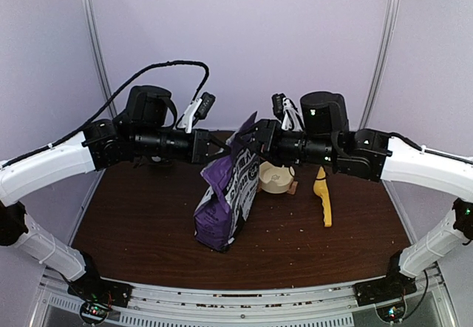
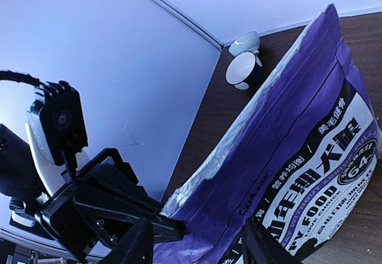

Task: Serve the pet food

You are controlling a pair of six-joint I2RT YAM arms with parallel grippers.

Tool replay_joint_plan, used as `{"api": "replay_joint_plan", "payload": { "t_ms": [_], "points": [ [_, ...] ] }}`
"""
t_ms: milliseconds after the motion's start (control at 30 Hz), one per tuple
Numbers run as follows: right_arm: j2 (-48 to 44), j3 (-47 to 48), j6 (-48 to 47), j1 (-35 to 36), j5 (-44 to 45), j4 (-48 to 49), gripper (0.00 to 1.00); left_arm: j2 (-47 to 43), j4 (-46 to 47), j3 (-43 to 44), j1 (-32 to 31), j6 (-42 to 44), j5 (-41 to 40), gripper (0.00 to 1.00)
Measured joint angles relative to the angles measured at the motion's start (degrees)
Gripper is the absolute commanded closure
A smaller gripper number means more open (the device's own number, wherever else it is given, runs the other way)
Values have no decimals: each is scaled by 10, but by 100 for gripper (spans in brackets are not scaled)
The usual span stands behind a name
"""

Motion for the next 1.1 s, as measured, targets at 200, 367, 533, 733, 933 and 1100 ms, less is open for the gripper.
{"api": "replay_joint_plan", "payload": {
  "t_ms": [200,367,533,733,933,1100],
  "points": [
    [24,29,0,0,12,-10,53,0,0,0,-1,4,0,100],
    [37,39,1,0,22,-15,60,0,0,0,-2,10,0,100],
    [52,41,3,0,26,-17,60,0,0,0,-2,16,0,100],
    [59,47,10,-1,26,-16,59,0,0,0,-2,22,1,100],
    [63,50,11,-2,25,-15,69,0,0,0,-2,26,2,100],
    [67,54,13,-3,20,-10,88,0,-1,0,-2,28,2,100]
  ]
}}
